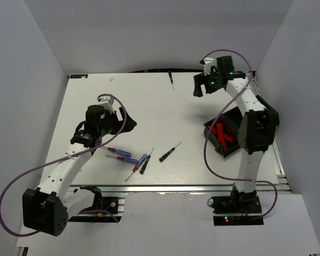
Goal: Sort the tools into containers
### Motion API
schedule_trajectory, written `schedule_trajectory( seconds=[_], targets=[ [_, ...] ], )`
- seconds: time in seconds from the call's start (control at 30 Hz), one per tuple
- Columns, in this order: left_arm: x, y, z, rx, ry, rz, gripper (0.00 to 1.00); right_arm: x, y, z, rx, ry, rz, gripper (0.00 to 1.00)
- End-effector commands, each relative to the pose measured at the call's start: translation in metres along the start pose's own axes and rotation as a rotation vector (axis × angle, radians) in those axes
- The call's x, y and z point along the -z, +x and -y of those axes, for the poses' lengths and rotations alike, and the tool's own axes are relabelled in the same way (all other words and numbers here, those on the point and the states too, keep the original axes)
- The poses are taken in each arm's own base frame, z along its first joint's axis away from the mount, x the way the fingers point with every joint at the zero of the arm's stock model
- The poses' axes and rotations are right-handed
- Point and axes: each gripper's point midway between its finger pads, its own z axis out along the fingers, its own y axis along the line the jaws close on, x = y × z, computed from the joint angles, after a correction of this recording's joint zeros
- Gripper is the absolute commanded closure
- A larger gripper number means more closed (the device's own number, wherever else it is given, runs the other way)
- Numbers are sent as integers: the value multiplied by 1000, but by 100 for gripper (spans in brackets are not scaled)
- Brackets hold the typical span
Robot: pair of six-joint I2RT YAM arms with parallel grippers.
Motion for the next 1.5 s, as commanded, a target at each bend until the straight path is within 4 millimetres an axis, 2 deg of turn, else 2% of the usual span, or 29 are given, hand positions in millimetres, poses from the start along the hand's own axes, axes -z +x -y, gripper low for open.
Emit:
schedule_trajectory(
  seconds=[0.0, 0.03, 0.07, 0.1, 0.17, 0.2, 0.23, 0.27, 0.3, 0.37, 0.4, 0.57, 0.6, 0.67, 0.73, 0.87, 1.1, 1.17, 1.23, 1.47],
  targets=[
    [12, -13, 1, 9, -19, 43, 2, -46, -35, -12, -138, 72, 44, 11],
    [13, -14, 1, 9, -23, 46, 2, -56, -45, -13, -135, 84, 67, 11],
    [15, -14, 0, 8, -27, 51, 2, -60, -69, -14, -122, 112, 122, 11],
    [17, -15, -1, 10, -39, 51, 2, -80, -64, -10, -153, 127, 117, 11],
    [18, -16, -2, 17, -50, 53, 2, -93, -89, -5, -209, 162, 214, 12],
    [18, -16, -2, 22, -53, 50, 2, -112, -82, 0, -231, 168, 211, 14],
    [19, -17, -3, 28, -61, 52, 2, -120, -86, 0, -256, 170, 233, 15],
    [18, -17, -4, 37, -66, 52, 2, -123, -102, 2, -254, 184, 292, 17],
    [18, -16, -4, 41, -69, 48, 2, -142, -94, 5, -265, 188, 286, 18],
    [17, -16, -5, 58, -76, 46, 2, -155, -105, 4, -281, 179, 350, 20],
    [15, -14, -7, 64, -81, 41, 2, -167, -101, 5, -290, 172, 358, 20],
    [9, -14, -8, 82, -90, 20, 2, -194, -114, -4, -306, 139, 468, 22],
    [8, -14, -8, 84, -90, 17, 2, -195, -120, -5, -303, 133, 504, 23],
    [4, -13, -9, 89, -95, 4, 2, -205, -118, -6, -320, 143, 520, 25],
    [2, -12, -9, 96, -94, -4, 2, -206, -125, -3, -337, 181, 558, 26],
    [1, -9, -9, 111, -95, -14, 2, -221, -118, -2, -391, 212, 571, 32],
    [4, -15, -7, 111, -100, -4, 2, -240, -101, 3, -412, 261, 570, 42],
    [4, -16, -7, 109, -101, -2, 2, -243, -93, 8, -423, 289, 550, 43],
    [4, -18, -7, 110, -105, 4, 2, -241, -93, 13, -436, 292, 553, 43],
    [1, -21, -9, 110, -116, 11, 2, -234, -103, 17, -389, 302, 584, 42]
  ],
)
